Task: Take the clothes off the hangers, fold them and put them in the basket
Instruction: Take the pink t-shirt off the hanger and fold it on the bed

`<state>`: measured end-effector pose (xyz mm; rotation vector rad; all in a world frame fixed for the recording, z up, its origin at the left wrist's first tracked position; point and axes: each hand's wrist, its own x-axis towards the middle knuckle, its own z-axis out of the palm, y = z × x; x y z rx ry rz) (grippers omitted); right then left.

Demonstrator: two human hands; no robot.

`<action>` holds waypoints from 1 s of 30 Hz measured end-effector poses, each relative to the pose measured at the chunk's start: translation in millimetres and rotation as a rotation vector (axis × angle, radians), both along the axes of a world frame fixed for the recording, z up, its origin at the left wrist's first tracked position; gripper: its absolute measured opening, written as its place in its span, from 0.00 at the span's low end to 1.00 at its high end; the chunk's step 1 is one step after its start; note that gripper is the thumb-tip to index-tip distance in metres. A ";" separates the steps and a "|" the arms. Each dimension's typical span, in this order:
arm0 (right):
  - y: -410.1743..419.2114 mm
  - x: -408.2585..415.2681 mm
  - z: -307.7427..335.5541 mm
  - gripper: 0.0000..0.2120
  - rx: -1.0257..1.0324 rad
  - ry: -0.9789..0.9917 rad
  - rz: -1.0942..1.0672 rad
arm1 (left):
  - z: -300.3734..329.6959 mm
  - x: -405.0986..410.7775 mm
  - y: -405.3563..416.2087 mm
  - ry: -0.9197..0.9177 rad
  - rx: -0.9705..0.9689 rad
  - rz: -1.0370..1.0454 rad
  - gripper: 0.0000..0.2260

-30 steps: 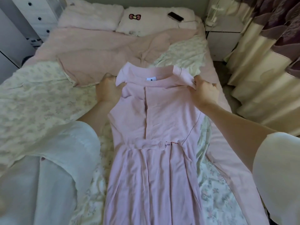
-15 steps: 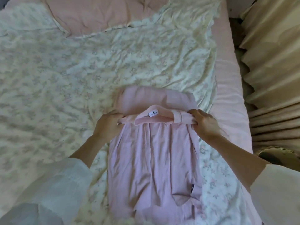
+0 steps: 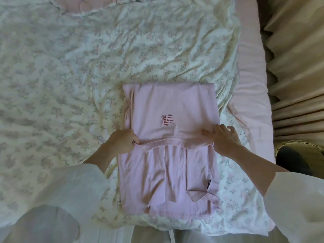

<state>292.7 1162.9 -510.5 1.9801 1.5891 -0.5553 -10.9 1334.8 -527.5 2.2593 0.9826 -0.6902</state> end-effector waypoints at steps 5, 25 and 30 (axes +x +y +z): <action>-2.2 -6.4 -9.5 0.24 0.136 0.303 -0.349 | -11.2 5.8 14.9 -0.294 0.059 0.722 0.08; 55.8 0.2 -48.5 0.29 0.051 0.336 -0.432 | -16.7 53.4 89.9 -0.875 0.047 1.497 0.15; 63.1 5.0 -42.1 0.27 0.124 0.277 -0.446 | -18.0 63.6 95.2 -0.572 0.184 1.559 0.03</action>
